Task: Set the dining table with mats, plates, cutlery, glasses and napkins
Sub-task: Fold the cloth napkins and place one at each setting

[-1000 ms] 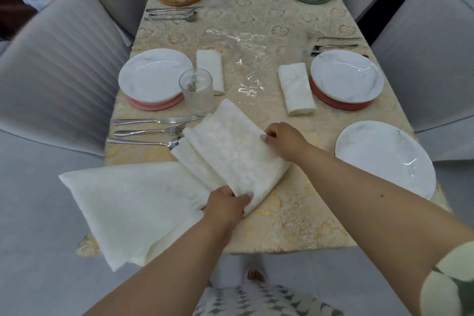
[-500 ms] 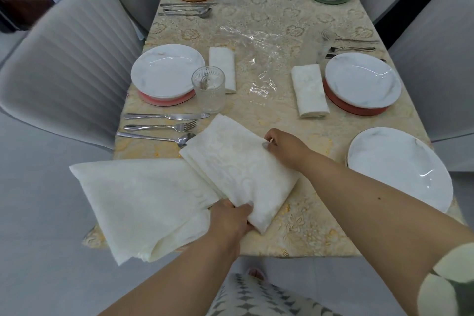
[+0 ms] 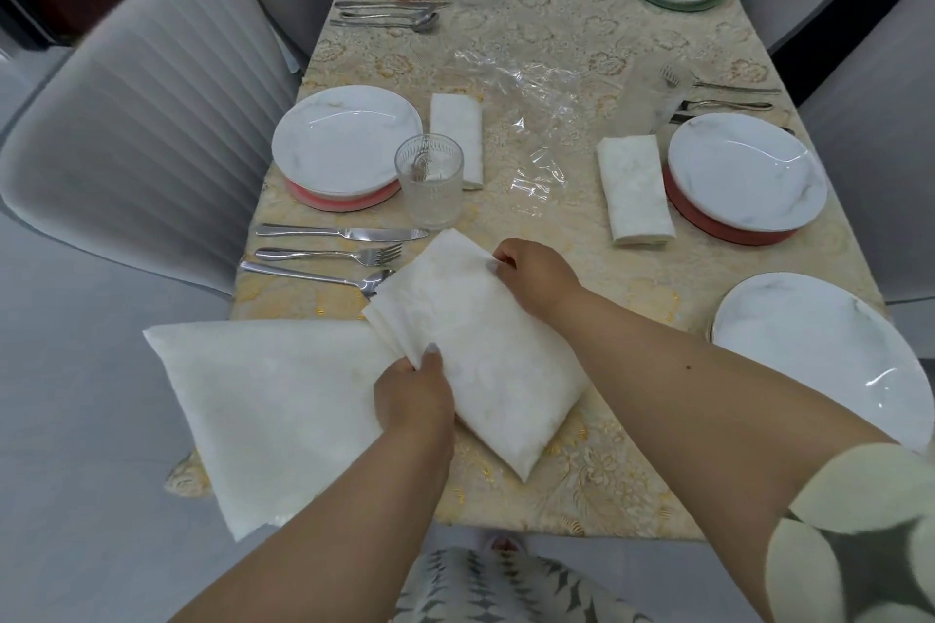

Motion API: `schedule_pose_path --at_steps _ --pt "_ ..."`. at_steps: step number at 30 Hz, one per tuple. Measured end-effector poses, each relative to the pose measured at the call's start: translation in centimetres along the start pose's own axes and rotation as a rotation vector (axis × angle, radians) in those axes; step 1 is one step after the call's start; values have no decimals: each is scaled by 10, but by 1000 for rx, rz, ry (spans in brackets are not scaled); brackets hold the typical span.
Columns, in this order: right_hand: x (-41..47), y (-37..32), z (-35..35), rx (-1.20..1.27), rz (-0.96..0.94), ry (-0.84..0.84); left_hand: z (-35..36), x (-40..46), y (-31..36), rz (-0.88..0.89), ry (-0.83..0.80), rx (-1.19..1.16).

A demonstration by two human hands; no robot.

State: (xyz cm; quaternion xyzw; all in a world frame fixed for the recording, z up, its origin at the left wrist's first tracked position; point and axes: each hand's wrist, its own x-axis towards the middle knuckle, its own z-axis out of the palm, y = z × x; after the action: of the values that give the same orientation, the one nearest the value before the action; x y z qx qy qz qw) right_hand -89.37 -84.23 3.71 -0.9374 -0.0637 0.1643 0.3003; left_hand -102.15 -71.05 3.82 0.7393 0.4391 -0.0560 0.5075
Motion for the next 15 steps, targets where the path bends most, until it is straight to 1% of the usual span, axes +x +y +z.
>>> schedule_pose_path --at_steps 3,8,10,12,14,15 --pt "7 0 2 40 1 17 -5 4 4 45 39 100" --pt "16 -3 11 32 32 83 -12 12 1 116 151 144" --pt "19 -5 12 4 50 99 -9 17 0 97 204 118" --pt "22 -9 11 -45 71 78 -7 19 3 31 235 22" --pt "24 -15 8 -109 109 2 -7 18 9 -48 227 -38" --pt "26 -17 6 -142 116 -50 -7 18 11 -59 199 -32"
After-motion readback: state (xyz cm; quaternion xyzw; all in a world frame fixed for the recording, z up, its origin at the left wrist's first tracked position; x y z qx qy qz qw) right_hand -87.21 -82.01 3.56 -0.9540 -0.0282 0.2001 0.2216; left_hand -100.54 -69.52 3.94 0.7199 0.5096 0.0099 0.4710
